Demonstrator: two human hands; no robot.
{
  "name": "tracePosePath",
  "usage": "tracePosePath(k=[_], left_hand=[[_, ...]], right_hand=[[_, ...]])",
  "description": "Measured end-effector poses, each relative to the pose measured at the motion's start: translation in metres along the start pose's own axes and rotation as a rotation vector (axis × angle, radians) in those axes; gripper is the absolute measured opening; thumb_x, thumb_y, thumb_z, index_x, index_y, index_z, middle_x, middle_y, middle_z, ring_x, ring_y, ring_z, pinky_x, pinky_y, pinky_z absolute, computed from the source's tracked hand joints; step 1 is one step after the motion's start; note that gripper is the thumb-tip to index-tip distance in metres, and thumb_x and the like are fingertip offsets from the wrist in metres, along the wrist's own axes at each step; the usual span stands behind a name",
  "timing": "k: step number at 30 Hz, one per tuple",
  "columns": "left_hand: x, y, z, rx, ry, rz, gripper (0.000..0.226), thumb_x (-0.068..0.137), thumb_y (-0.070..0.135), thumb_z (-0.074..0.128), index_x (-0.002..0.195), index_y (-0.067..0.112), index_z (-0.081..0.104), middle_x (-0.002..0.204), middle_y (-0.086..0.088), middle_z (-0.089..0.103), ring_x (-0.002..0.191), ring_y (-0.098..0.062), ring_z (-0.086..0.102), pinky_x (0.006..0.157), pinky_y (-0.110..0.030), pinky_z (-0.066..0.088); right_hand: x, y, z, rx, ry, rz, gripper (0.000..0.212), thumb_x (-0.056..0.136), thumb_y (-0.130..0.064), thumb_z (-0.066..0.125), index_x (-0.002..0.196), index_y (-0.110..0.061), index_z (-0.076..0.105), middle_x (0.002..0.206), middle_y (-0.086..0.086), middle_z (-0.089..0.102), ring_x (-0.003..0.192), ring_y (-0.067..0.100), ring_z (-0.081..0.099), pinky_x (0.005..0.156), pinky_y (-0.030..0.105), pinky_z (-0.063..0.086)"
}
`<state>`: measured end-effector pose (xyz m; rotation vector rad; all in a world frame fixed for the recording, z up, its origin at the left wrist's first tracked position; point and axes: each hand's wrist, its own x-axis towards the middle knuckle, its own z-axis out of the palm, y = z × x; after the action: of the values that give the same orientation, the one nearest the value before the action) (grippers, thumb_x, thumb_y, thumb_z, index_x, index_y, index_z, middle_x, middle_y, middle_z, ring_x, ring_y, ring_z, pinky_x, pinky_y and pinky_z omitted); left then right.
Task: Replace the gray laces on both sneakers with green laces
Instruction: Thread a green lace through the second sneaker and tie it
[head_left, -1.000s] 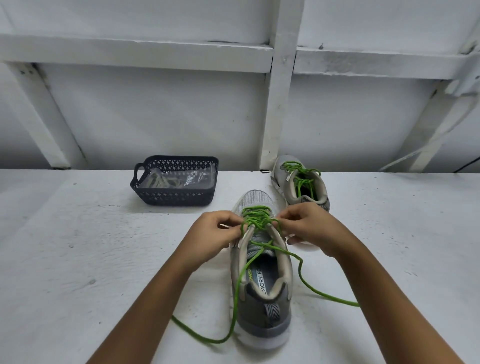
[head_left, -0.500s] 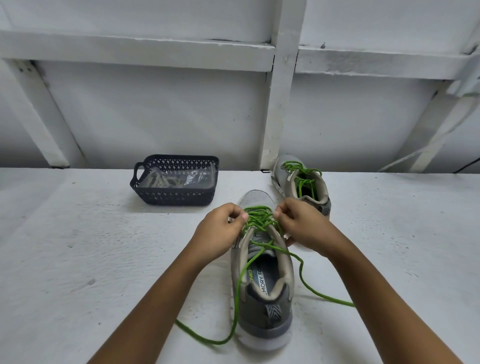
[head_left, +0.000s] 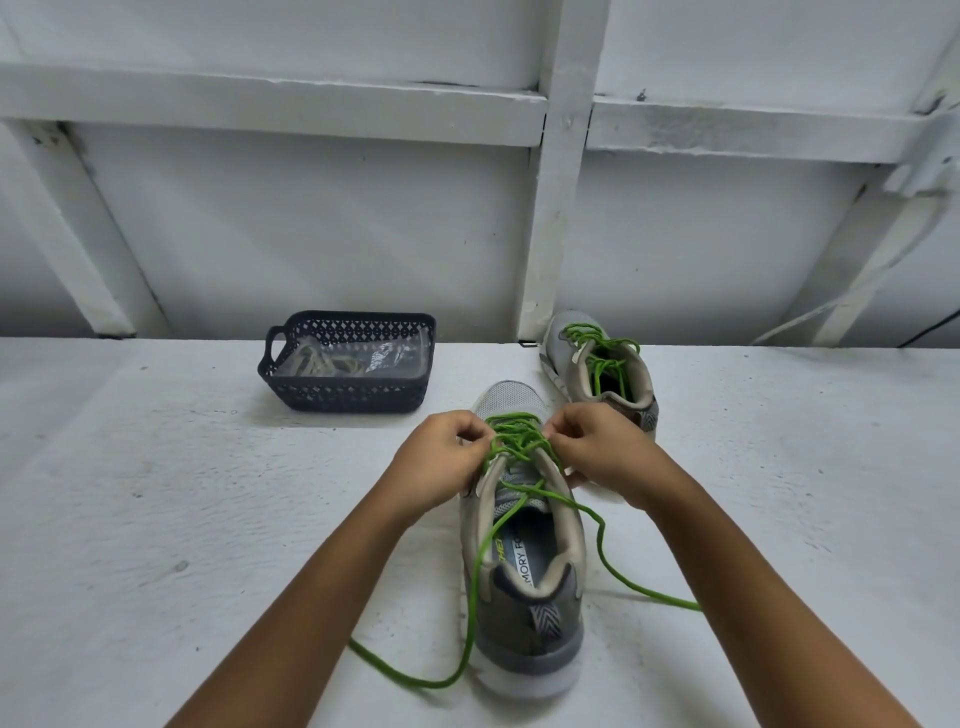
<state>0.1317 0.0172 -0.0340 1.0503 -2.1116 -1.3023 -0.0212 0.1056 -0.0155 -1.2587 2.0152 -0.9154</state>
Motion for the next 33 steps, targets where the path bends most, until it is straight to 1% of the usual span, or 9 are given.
tracePosePath(k=[3, 6, 9, 12, 15, 20, 27, 31, 33], left_hand=[[0.002, -0.003, 0.004, 0.014, 0.055, 0.006, 0.019, 0.091, 0.020, 0.057, 0.073, 0.025, 0.060, 0.076, 0.009, 0.060, 0.061, -0.013, 0.052, 0.078, -0.044, 0.053], [0.003, -0.004, 0.007, 0.004, 0.100, -0.003, 0.020, 0.091, 0.023, 0.057, 0.072, 0.025, 0.058, 0.077, 0.010, 0.059, 0.060, -0.016, 0.052, 0.078, -0.047, 0.054], [0.003, -0.003, 0.008, -0.001, 0.117, 0.000, 0.020, 0.092, 0.024, 0.057, 0.073, 0.025, 0.059, 0.075, 0.009, 0.060, 0.056, -0.015, 0.052, 0.072, -0.042, 0.054], [0.002, -0.002, 0.005, -0.112, 0.092, -0.033, 0.021, 0.094, 0.016, 0.053, 0.076, 0.021, 0.062, 0.069, 0.001, 0.059, 0.047, -0.006, 0.050, 0.057, -0.029, 0.051], [0.001, -0.003, 0.002, -0.126, 0.030, -0.059, 0.019, 0.092, 0.009, 0.055, 0.079, 0.018, 0.064, 0.065, -0.002, 0.058, 0.043, -0.004, 0.049, 0.053, -0.024, 0.049], [0.005, -0.001, 0.000, -0.138, -0.020, -0.090, 0.015, 0.090, 0.003, 0.057, 0.080, 0.012, 0.065, 0.061, -0.002, 0.056, 0.038, -0.001, 0.047, 0.048, -0.021, 0.047], [0.008, 0.002, 0.009, -0.206, -0.004, -0.161, 0.019, 0.093, 0.003, 0.050, 0.078, 0.012, 0.058, 0.055, -0.001, 0.045, 0.032, 0.001, 0.038, 0.039, -0.016, 0.036], [0.009, 0.001, 0.014, -0.299, 0.041, -0.190, 0.019, 0.093, 0.005, 0.052, 0.076, 0.013, 0.057, 0.054, 0.000, 0.041, 0.030, 0.001, 0.032, 0.036, -0.014, 0.029], [0.010, 0.000, 0.016, -0.312, 0.059, -0.193, 0.019, 0.094, 0.008, 0.052, 0.076, 0.012, 0.057, 0.053, 0.000, 0.041, 0.030, 0.000, 0.032, 0.036, -0.014, 0.029]], right_hand=[[0.002, 0.000, 0.003, -0.091, 0.044, -0.016, 0.013, 0.095, -0.015, 0.048, 0.086, -0.011, 0.055, 0.068, 0.001, 0.055, 0.060, 0.017, 0.057, 0.063, 0.039, 0.056], [0.003, -0.002, 0.005, -0.125, 0.068, -0.024, 0.012, 0.096, -0.018, 0.047, 0.088, -0.012, 0.053, 0.067, -0.001, 0.054, 0.061, 0.018, 0.057, 0.067, 0.045, 0.057], [0.003, -0.002, 0.005, -0.109, 0.067, -0.015, 0.013, 0.097, -0.020, 0.048, 0.089, -0.012, 0.054, 0.066, -0.001, 0.053, 0.060, 0.017, 0.057, 0.063, 0.041, 0.057], [0.004, 0.000, 0.003, 0.017, 0.078, 0.024, 0.016, 0.098, -0.017, 0.048, 0.086, -0.011, 0.058, 0.064, 0.002, 0.054, 0.055, 0.014, 0.055, 0.048, 0.025, 0.053], [0.004, 0.004, 0.002, 0.066, 0.047, 0.048, 0.017, 0.096, -0.013, 0.051, 0.085, -0.008, 0.063, 0.061, 0.003, 0.055, 0.050, 0.010, 0.052, 0.044, 0.017, 0.048], [0.009, 0.004, 0.004, 0.051, 0.020, 0.036, 0.017, 0.094, -0.010, 0.053, 0.085, -0.004, 0.065, 0.066, 0.014, 0.059, 0.053, 0.018, 0.054, 0.045, 0.018, 0.049], [0.015, 0.001, 0.007, -0.033, 0.015, 0.057, 0.017, 0.097, -0.013, 0.045, 0.087, -0.006, 0.056, 0.062, 0.005, 0.049, 0.055, 0.015, 0.051, 0.043, 0.019, 0.049], [0.016, 0.001, 0.008, -0.074, 0.032, 0.042, 0.015, 0.098, -0.018, 0.044, 0.089, -0.008, 0.051, 0.063, 0.002, 0.049, 0.052, 0.015, 0.051, 0.049, 0.027, 0.050], [0.016, 0.001, 0.009, -0.069, 0.033, 0.040, 0.014, 0.099, -0.019, 0.043, 0.091, -0.009, 0.050, 0.065, 0.002, 0.049, 0.053, 0.015, 0.050, 0.049, 0.027, 0.050]])
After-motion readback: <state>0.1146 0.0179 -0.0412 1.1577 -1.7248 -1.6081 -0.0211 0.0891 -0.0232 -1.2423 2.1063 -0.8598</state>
